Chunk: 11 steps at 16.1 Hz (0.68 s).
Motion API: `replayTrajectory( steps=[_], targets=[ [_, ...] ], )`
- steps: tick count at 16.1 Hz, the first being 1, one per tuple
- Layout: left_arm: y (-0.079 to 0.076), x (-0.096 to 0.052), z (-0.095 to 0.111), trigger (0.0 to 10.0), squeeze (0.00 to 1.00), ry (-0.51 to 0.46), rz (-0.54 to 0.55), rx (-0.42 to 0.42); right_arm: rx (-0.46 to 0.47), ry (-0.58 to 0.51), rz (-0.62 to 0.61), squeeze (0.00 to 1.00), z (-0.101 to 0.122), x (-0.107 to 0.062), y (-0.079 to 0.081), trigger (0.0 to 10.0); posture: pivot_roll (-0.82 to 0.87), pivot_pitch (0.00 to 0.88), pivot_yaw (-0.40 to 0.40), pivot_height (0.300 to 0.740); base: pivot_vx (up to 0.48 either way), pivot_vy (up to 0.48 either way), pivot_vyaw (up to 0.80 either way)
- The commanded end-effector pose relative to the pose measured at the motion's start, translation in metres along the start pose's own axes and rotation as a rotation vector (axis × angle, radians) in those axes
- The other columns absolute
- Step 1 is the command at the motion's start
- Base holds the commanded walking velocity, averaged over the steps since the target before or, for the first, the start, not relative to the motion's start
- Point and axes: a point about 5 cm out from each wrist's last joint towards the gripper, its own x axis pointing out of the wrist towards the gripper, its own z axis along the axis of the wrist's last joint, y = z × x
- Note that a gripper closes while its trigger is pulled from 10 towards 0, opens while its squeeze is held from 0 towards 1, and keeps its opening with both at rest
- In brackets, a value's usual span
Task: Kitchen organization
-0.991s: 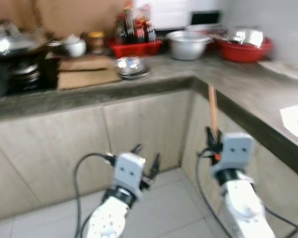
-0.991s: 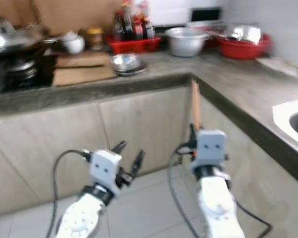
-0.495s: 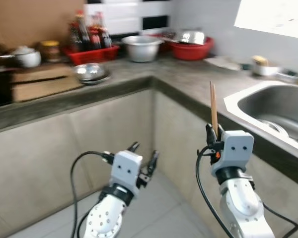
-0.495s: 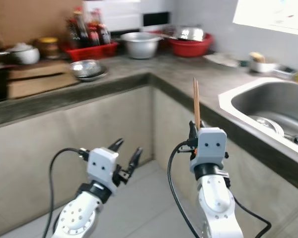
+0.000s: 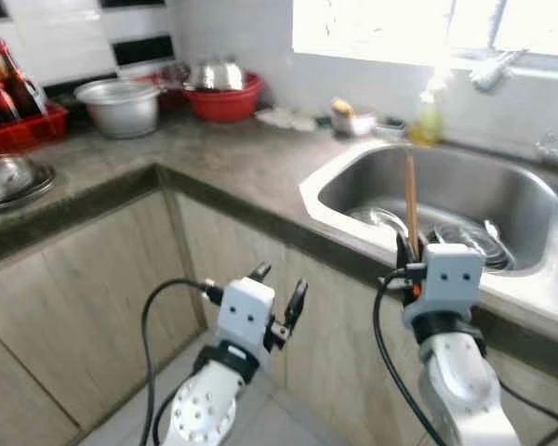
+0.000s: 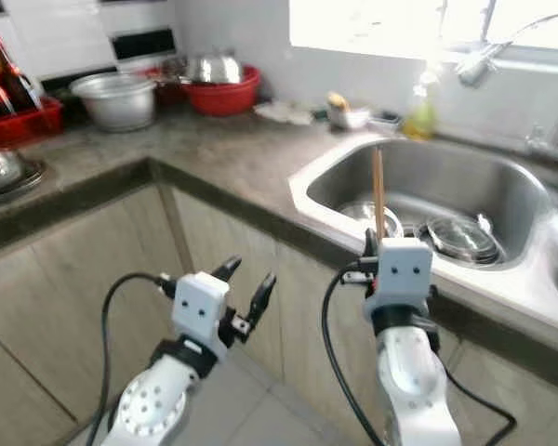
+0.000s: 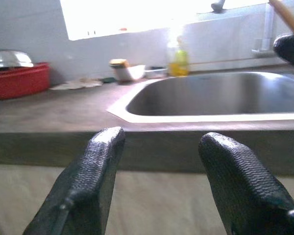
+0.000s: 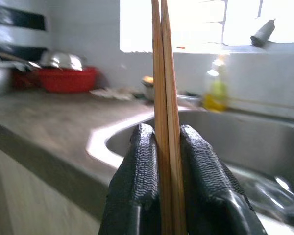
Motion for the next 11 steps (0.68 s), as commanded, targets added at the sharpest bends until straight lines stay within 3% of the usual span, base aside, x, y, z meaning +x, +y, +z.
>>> replayTrajectory(
  steps=[1,7,11],
  targets=[
    [0.005,-0.002,-0.003,10.0,0.00,0.017,0.014,0.018,-0.001,-0.038,0.020,0.00,0.007,0.001,0.005,10.0,0.07,0.000,-0.037,0.740,0.431,0.000,0.00],
    [0.006,0.000,-0.002,10.0,0.00,0.014,0.020,0.016,-0.006,-0.103,0.000,0.00,0.024,0.014,-0.001,10.0,0.07,0.000,-0.039,0.740,0.409,0.000,0.00],
    [0.007,0.000,-0.004,10.0,0.00,0.032,0.039,0.009,-0.022,-0.115,0.008,0.00,0.029,0.023,-0.006,10.0,0.07,0.000,-0.046,0.740,0.000,0.000,0.00]
  ],
)
